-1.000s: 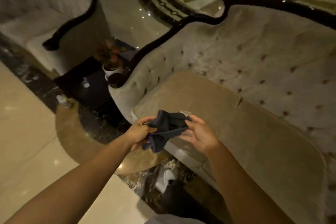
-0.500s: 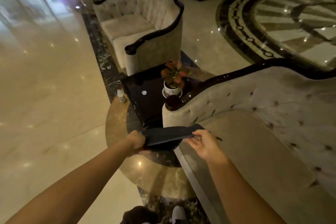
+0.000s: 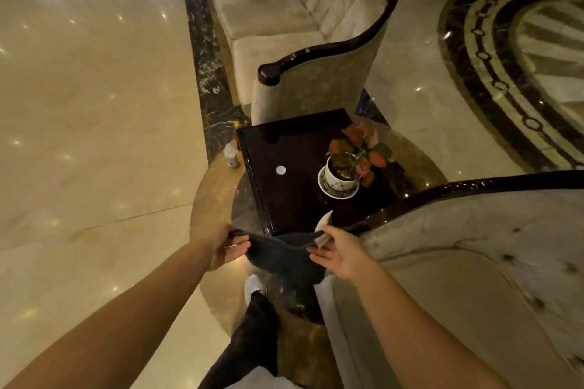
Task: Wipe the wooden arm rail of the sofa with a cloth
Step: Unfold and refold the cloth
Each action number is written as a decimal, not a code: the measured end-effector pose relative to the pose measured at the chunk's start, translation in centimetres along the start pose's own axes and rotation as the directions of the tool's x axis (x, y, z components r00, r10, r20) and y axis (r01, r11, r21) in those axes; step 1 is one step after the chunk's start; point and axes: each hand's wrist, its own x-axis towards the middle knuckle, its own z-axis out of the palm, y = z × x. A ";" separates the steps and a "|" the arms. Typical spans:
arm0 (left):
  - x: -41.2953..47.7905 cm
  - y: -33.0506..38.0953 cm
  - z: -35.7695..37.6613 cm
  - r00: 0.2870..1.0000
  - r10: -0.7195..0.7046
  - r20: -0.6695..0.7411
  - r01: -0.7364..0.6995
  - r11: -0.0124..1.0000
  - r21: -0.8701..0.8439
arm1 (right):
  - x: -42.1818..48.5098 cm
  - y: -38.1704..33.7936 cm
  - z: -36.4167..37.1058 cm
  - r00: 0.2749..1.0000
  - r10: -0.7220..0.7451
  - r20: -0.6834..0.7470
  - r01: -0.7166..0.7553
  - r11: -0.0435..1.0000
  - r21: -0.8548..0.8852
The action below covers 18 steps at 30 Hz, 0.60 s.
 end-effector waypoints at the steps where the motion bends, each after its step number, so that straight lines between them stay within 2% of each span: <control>1: 2.3 1.7 -0.2 1.000 -0.002 -0.004 0.002 0.999 -0.035 | 2.3 -1.5 1.9 1.000 0.012 0.011 -0.012 1.000 -0.011; 4: 6.6 5.1 -0.7 1.000 0.003 -0.011 -0.004 0.995 -0.103 | 6.7 -5.6 5.0 1.000 0.021 0.000 -0.021 1.000 0.020; 10: 15.4 9.8 -0.1 0.999 -0.035 -0.031 0.034 0.999 -0.033 | 15.6 -10.4 7.4 0.991 0.058 -0.117 -0.066 0.996 -0.062; 13: 21.4 7.9 1.8 0.988 -0.144 -0.052 0.145 0.989 0.009 | 21.7 -9.4 6.4 0.958 0.140 -0.251 -0.171 0.979 -0.106; 16: 27.3 3.6 3.7 0.949 -0.309 -0.057 0.308 0.951 -0.016 | 27.8 -7.7 5.1 0.891 0.175 -0.419 -0.326 0.889 -0.321; 18: 31.0 0.8 5.0 0.907 -0.417 -0.055 0.415 0.909 -0.038 | 32.2 -7.0 4.6 0.861 0.176 -0.477 -0.388 0.834 -0.392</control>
